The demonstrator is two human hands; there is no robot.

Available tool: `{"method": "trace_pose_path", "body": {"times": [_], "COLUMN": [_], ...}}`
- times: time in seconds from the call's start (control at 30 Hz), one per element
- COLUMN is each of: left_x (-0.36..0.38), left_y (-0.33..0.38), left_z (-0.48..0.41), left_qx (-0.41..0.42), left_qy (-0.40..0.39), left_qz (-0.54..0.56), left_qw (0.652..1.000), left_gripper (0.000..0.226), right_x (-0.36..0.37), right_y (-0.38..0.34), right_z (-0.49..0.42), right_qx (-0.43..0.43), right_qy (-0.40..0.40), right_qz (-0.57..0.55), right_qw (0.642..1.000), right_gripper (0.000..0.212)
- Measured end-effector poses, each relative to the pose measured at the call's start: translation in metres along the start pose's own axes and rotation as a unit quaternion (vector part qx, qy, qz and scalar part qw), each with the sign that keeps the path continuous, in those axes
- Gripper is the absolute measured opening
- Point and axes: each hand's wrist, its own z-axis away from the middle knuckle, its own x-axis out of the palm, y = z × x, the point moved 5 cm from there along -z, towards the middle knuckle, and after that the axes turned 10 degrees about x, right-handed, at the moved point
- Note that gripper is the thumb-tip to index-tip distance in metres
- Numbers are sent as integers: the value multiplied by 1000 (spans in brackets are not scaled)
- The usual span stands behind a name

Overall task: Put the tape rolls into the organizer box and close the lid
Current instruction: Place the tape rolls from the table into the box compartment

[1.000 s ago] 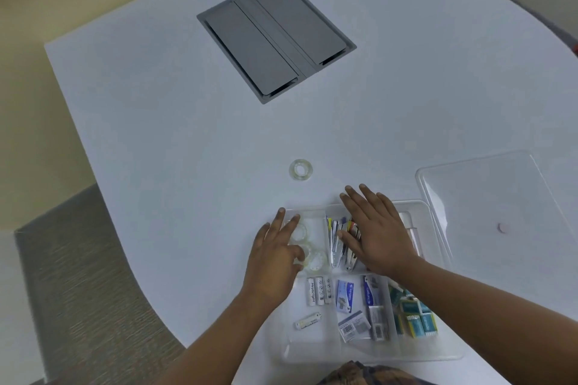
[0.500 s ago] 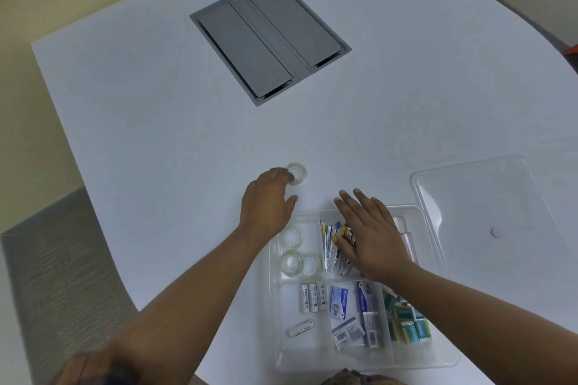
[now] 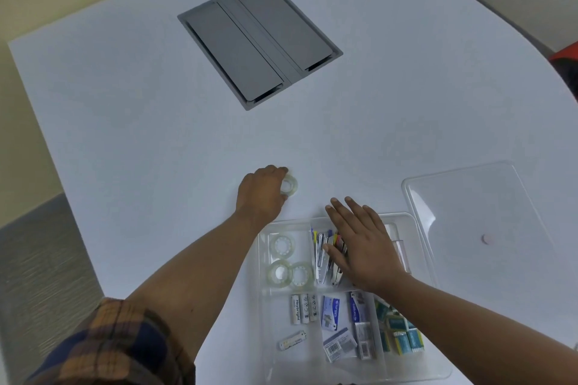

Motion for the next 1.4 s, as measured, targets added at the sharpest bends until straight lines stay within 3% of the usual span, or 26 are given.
{"method": "trace_pose_path", "body": {"times": [0.23,0.4,0.7,0.97,1.1,1.23,1.3,1.4], "left_x": [-24,-39,7,12,7,19,34,65], "left_y": [3,27,62,60,36,3,-12,-23], "left_z": [14,60,127,136,159,192,207,221], "left_qx": [-28,21,64,60,-36,-155,-190,-177], "left_qy": [67,126,52,77,136,176,142,11], "left_qz": [54,104,84,84,124,157,147,101], "left_qw": [996,986,993,992,982,959,960,979], "left_gripper": [70,55,50,63,64,63,70,89], "right_x": [-1,-2,-5,-14,-21,-37,-37,-26], "right_y": [0,-2,-4,-8,-16,-40,-57,-76], "right_z": [0,0,1,-1,-2,2,6,9], "right_qx": [2,-3,0,3,22,18,-11,-37], "right_qy": [-5,2,-16,-48,-73,-4,2,-54], "right_qz": [5,0,21,45,29,-16,-17,12], "right_qw": [1000,1000,1000,998,997,1000,1000,998], "right_gripper": [63,62,63,64,65,50,40,29]}}
